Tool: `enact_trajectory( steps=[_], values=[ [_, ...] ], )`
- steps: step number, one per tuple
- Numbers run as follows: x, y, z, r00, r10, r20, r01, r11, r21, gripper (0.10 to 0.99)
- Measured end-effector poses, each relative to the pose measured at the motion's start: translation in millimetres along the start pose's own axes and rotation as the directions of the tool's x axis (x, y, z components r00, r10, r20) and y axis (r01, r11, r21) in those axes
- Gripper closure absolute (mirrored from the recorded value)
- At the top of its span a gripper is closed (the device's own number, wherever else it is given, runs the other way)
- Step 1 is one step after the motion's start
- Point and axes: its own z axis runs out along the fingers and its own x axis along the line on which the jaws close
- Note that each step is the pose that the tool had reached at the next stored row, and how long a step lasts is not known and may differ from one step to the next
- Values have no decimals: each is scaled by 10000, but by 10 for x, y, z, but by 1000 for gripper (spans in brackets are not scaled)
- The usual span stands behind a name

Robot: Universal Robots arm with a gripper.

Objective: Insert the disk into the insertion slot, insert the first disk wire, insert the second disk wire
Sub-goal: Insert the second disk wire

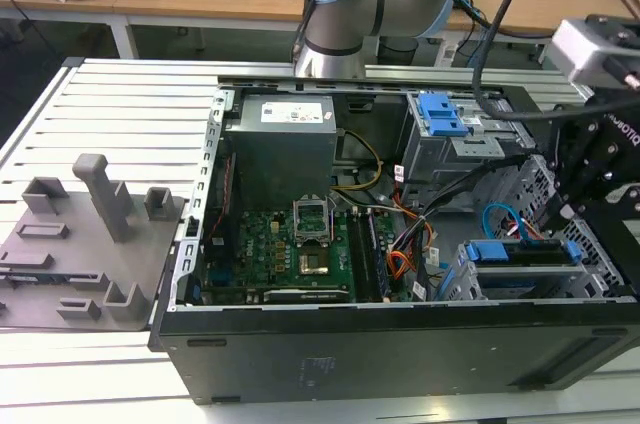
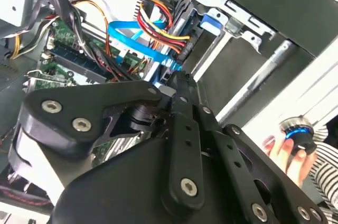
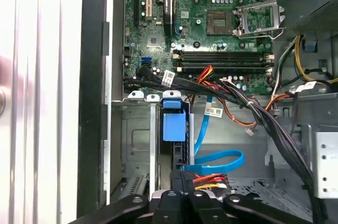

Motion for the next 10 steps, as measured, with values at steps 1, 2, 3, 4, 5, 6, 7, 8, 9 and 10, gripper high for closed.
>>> enact_trajectory(
  steps=[1, 2, 3, 4, 5, 6, 7, 8, 9, 10],
  values=[
    [1, 18, -34, 10000, 2, 4, -2, 10000, 14, 980],
    [1, 47, -34, 10000, 0, 7, 0, 10000, 30, 980],
    [2, 96, -31, 10000, 1, 16, -1, 10000, 60, 980],
    [3, 164, -29, 10000, 3, 20, -3, 9999, 112, 980],
    [4, 209, -26, 10000, 3, 23, -4, 9999, 156, 980],
    [5, 231, -24, 10000, 3, 23, -3, 9998, 176, 980],
    [4, 231, -25, 10000, 1, 21, -1, 9998, 177, 980],
    [4, 233, -24, 10000, 4, 23, -4, 9998, 177, 980],
    [4, 233, -24, 10000, 4, 23, -4, 9998, 177, 980],
    [4, 233, -24, 10000, 3, 23, -4, 9998, 177, 980]
  ],
)
